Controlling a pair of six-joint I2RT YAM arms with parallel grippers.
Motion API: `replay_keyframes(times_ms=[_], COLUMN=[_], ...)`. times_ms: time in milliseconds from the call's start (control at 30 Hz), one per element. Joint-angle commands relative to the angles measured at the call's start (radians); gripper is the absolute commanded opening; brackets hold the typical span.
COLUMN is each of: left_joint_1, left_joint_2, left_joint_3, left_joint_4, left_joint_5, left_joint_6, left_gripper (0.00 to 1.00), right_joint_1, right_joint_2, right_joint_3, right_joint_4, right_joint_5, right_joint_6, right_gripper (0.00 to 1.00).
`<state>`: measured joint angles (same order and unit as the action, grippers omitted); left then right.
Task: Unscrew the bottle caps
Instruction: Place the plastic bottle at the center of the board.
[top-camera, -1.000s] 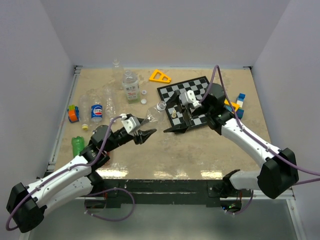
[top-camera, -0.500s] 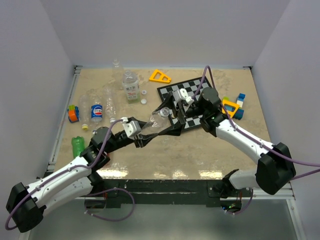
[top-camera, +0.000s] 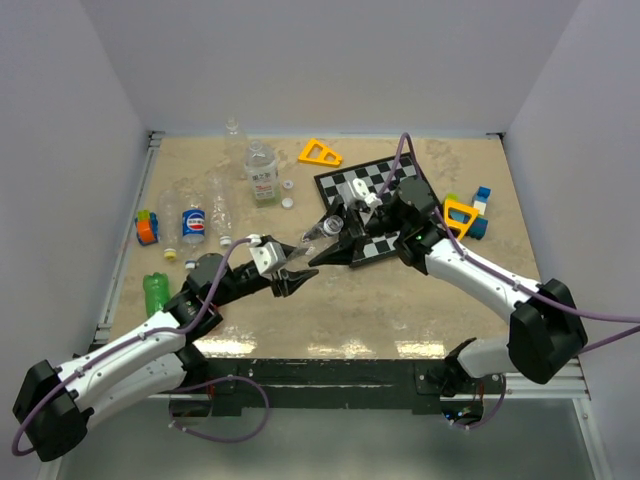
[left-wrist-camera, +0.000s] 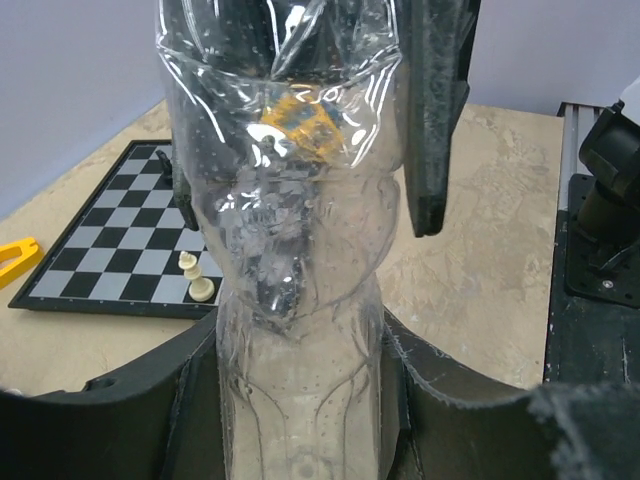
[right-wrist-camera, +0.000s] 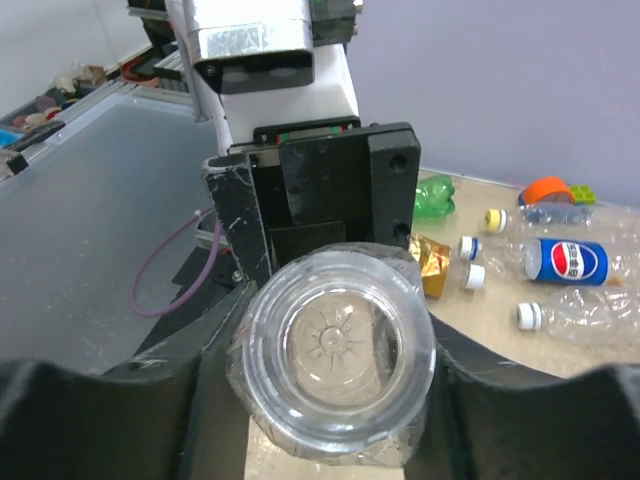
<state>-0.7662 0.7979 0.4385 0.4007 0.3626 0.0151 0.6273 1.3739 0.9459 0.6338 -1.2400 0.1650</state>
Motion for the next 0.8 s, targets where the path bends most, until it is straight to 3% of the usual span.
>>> replay_keyframes(times_ms=[0, 167, 233, 333, 533, 667, 767], left_joint_1=[0.004, 0.004, 0.004, 0.004, 0.004, 0.004, 0.004], left_joint_2=[-0.026, -0.049, -0.072, -0.114, -0.219, -0.264, -0.298], left_joint_3=[0.005, 0.046, 0.092, 0.164, 0.223, 0.178, 0.123], left_joint_4=[0.072, -0.026, -0.133, -0.323, -0.542, -0.557, -0.537], left_joint_5=[-0.048, -0.105, -0.143, -0.211, -0.420, -0.623, -0.700], left_joint_6=[-0.006, 0.000, 0.029, 0.084, 0.151, 0.134, 0.118], left_gripper=[0.06, 0.52, 0.68, 1.00, 1.00, 1.00, 1.00], right_joint_1=[0.012, 0.011, 0.000, -0.026, -0.046, -0.044, -0.044], right_joint_2=[0.005, -0.004, -0.004, 0.002, 0.089, 0.230, 0.368], right_joint_3=[0.019, 0.048, 0.068, 0.105, 0.238, 0.362, 0.485], right_joint_4=[-0.003, -0.072, -0.130, -0.189, -0.373, -0.393, -0.434], right_joint_5=[-0.039, -0.015, 0.017, 0.065, 0.376, 0.604, 0.729], right_joint_6=[0.013, -0.042, -0.087, -0.128, -0.324, -0.360, -0.354], right_gripper=[0.32, 0.28, 0.28, 0.28, 0.28, 0.28, 0.28])
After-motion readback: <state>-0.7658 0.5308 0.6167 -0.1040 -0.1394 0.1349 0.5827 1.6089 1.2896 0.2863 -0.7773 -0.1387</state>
